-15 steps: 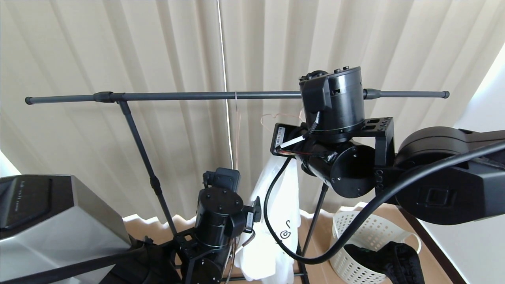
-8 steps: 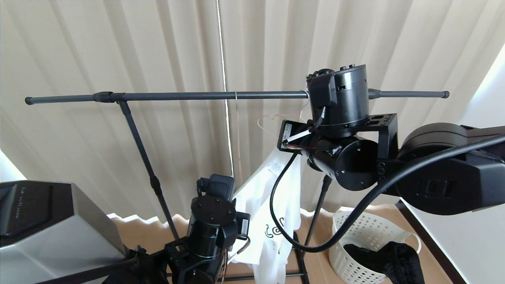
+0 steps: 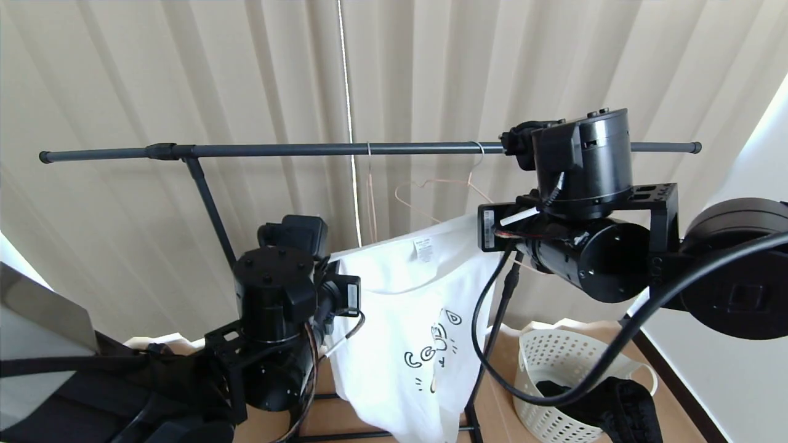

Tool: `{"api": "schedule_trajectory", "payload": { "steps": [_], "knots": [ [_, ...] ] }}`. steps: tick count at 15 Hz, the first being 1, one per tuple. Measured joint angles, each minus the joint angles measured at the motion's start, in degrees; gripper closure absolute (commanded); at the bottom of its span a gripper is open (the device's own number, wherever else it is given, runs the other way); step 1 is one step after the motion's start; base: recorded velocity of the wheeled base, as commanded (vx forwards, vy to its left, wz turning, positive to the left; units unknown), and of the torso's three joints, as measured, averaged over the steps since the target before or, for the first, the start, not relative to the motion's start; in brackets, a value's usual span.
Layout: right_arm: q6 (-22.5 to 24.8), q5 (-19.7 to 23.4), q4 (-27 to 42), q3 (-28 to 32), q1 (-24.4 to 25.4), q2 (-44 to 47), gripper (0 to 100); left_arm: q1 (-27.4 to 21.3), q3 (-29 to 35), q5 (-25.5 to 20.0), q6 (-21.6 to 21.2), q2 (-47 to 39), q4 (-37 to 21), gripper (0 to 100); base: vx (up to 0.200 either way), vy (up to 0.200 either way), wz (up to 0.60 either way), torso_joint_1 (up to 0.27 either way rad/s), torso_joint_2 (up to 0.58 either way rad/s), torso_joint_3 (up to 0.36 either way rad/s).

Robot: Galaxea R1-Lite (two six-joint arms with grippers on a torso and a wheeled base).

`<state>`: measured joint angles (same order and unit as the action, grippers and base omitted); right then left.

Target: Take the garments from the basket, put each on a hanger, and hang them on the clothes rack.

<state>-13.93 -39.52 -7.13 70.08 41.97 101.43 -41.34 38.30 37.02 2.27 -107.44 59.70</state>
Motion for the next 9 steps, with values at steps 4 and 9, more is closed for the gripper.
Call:
{"api": "schedule_trajectory", "payload": {
  "steps": [4,9],
  "knots": [
    [10.48,0.02,0.6,-4.85,0.83,-3.85,100,0.99,9.85,-0.33,-1.01,1.56,-11.34,100,0.0,0.0,0.0,0.0,0.0,0.0],
    [13.8,6.02,0.68,-4.92,-1.45,-6.03,100,2.93,25.03,-14.91,3.12,6.45,-45.8,100,0.0,0.0,0.0,0.0,0.0,0.0]
  ]
}}
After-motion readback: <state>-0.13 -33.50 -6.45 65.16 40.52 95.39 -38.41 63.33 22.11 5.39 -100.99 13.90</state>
